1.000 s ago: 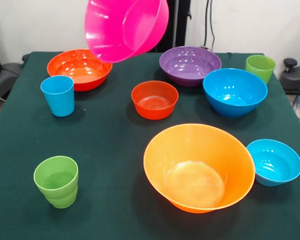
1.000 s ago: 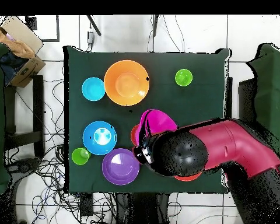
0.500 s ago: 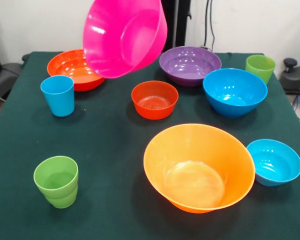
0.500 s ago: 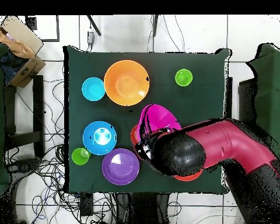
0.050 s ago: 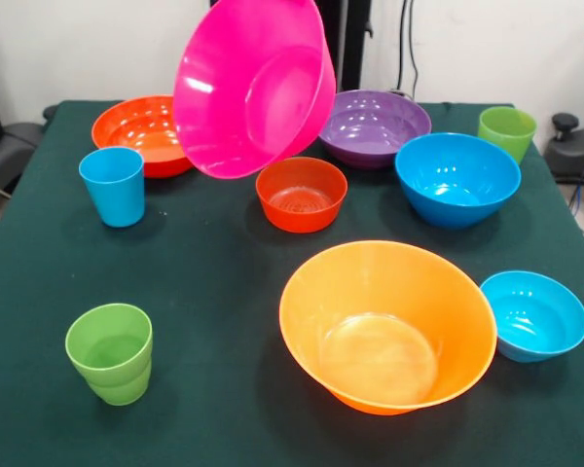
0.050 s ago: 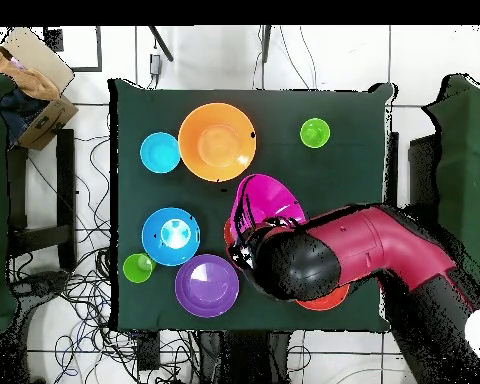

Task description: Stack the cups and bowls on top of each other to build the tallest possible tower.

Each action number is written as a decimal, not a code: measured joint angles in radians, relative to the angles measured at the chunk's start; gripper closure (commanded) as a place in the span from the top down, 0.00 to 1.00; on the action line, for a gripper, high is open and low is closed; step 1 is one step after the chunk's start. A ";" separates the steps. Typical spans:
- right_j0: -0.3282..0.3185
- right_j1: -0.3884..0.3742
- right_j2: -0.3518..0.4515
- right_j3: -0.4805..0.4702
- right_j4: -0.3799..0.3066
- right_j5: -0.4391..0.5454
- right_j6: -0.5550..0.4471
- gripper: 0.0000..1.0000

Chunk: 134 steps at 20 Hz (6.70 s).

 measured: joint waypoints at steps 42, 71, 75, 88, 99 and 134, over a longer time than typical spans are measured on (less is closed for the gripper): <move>0.132 0.191 -0.212 0.022 -0.240 -0.229 0.000 0.00; 0.178 0.205 -0.254 0.022 -0.264 -0.233 0.000 1.00; 0.174 0.194 -0.253 0.022 -0.264 -0.233 0.000 1.00; 0.012 -0.020 -0.080 0.064 -0.027 -0.209 0.000 1.00; -0.157 -0.198 0.148 0.031 0.152 -0.040 0.000 1.00; 0.033 0.476 -0.174 0.008 -0.396 -0.404 0.000 1.00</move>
